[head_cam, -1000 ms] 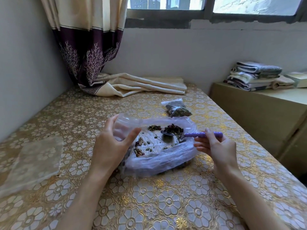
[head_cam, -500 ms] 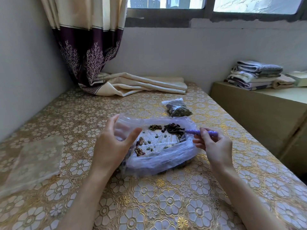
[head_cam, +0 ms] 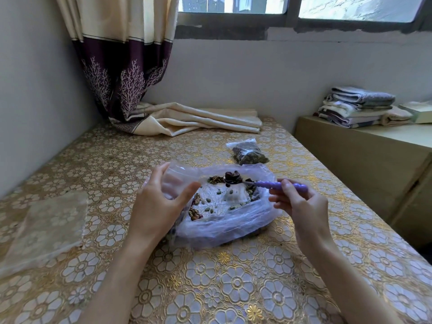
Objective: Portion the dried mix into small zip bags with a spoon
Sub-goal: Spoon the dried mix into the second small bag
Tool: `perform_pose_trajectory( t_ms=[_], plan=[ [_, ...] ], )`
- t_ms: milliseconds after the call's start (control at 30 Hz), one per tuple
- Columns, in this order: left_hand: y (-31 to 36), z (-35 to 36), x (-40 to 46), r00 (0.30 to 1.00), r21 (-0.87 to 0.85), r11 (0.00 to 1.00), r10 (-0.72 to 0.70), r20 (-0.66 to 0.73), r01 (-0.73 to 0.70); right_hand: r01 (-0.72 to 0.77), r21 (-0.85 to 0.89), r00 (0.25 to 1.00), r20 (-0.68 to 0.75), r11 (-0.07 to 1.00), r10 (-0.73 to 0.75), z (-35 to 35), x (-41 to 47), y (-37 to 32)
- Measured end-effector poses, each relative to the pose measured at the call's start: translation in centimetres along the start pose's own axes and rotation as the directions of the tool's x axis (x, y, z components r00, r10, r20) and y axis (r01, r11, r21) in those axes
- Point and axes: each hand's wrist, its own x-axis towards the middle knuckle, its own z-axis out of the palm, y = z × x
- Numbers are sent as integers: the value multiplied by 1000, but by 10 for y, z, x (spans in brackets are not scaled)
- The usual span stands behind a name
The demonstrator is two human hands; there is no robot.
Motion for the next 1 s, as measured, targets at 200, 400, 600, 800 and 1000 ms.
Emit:
perform_pose_trajectory(
  t_ms=[200,400,600,800,1000],
  plan=[
    [-1,1,1,1000,-8,1000,-5,19,5,71,79,994,77,994,-77,13,-6,-29],
    [1,0,0,1000,4,1000,2,18,-2,135,130,955,246,982,-164,29,-15,-52],
    [3,1,-1,1000,-16,1000,-9,5,9,226,28,885,413,974,-217,37,-24,-57],
    [-3,3,0,1000,-57,998,-12,9,12,310,-51,812,534,949,-236,36,-24,-59],
    [-6,2,0,1000,-56,998,-17,7,17,308,-48,811,535,950,-236,32,-21,-57]
  ],
)
